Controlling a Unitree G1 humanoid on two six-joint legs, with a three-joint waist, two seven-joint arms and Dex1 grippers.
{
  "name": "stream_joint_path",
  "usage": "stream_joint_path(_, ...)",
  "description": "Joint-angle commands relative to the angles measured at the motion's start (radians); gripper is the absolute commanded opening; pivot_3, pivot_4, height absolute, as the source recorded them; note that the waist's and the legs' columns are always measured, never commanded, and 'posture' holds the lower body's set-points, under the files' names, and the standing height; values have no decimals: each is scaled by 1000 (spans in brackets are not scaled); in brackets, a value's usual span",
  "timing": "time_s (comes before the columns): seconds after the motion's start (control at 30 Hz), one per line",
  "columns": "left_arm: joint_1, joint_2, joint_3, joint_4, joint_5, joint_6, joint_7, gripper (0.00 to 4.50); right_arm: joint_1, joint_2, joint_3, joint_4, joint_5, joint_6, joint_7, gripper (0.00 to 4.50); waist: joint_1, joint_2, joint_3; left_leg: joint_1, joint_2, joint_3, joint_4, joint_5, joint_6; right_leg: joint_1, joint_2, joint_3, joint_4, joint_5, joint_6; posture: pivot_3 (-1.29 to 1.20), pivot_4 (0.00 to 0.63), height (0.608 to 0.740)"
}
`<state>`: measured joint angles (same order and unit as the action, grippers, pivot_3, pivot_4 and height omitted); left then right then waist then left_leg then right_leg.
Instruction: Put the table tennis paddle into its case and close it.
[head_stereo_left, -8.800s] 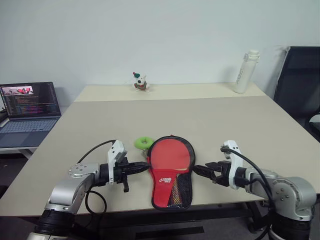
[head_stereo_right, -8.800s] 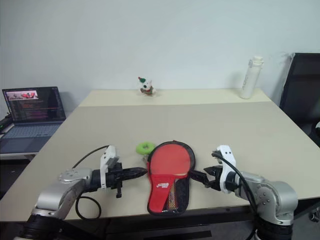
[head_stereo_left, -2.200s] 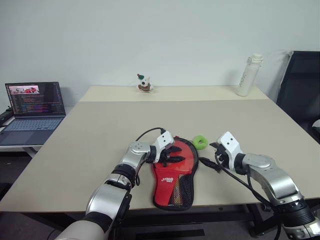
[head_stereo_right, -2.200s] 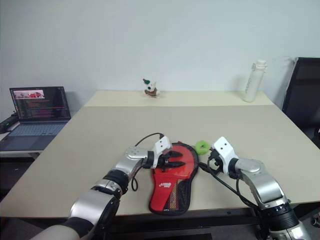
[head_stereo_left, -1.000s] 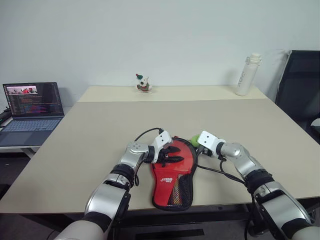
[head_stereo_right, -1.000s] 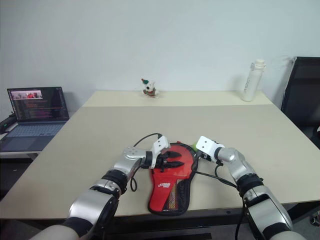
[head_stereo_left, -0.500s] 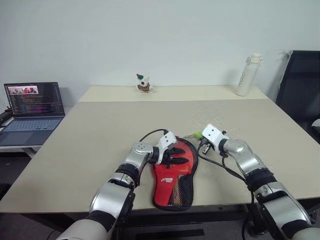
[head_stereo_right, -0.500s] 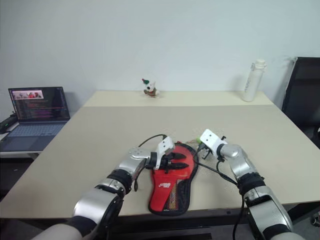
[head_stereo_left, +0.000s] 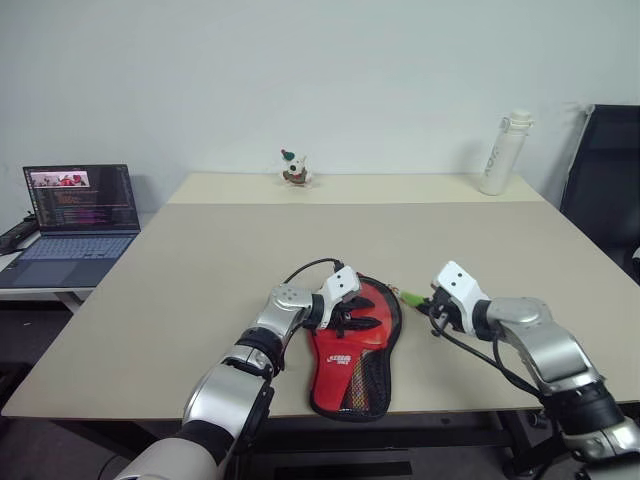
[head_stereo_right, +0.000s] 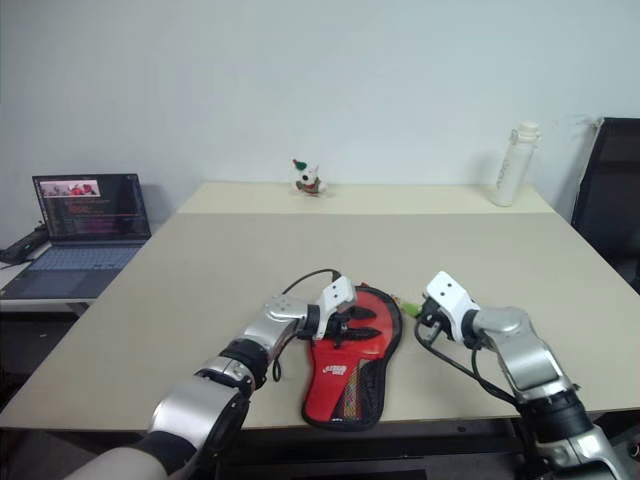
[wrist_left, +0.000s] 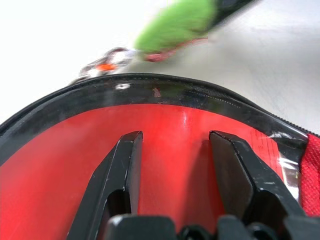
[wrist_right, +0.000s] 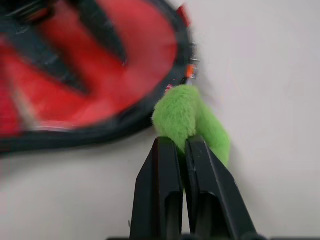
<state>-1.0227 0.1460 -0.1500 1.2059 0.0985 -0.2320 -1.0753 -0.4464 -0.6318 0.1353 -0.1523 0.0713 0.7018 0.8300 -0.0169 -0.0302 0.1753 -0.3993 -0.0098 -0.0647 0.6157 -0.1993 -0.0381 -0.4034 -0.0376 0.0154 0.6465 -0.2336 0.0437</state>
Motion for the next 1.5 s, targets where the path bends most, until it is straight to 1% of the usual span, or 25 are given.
stream_joint_path(0.03, 18, -10, -35, 47, 50, 11, 37, 2298, 49, -76, -43, -170, 71, 80, 60, 34, 0, 0, 0, 0, 0, 0, 0, 0, 0, 0, 0, 0, 0, 0, 0, 0, 150, 740)
stream_joint_path(0.13, 10, -19, -28, 50, 44, 16, 46, 2298, 92, -139, -68, -269, 135, 139, 101, 34, 1, 0, 0, 0, 0, 0, 1, 0, 0, 0, 0, 0, 0, 0, 0, 0, 150, 740)
stream_joint_path(0.27, 2, -27, -25, 52, 41, 18, 52, 2298, 131, -201, -89, -352, 206, 185, 137, 34, 2, 0, 0, 0, 0, 0, 1, 0, 0, 0, 0, 0, 0, 0, 0, 0, 150, 740)
stream_joint_path(0.7, -3, -33, -26, 56, 49, 11, 75, 2298, 312, -364, -90, -557, 408, 235, 244, 34, 12, -1, 0, -1, 0, 0, 2, -1, -1, 0, 0, 0, -1, 0, 1, 0, 150, 740)
stream_joint_path(1.1, 1, -37, -27, 56, 54, 9, 89, 2298, 432, -417, -115, -678, 589, 276, 259, 34, 16, -2, 0, -1, 1, 0, 2, -2, -2, 0, 0, 0, -2, 0, 1, 0, 150, 740)
stream_joint_path(1.33, 0, -36, -23, 55, 57, 8, 100, 2298, 493, -448, -132, -770, 696, 296, 245, 34, 15, -2, 0, -1, 2, 0, 8, -3, -3, 3, 0, -1, -2, 0, 2, 0, 150, 740)
stream_joint_path(1.5, 1, -35, -22, 55, 58, 7, 103, 2298, 483, -455, -154, -784, 717, 297, 202, 34, 15, -2, 0, -1, 2, 0, 9, -4, -3, 4, 0, -1, -2, 0, 2, 0, 150, 740)
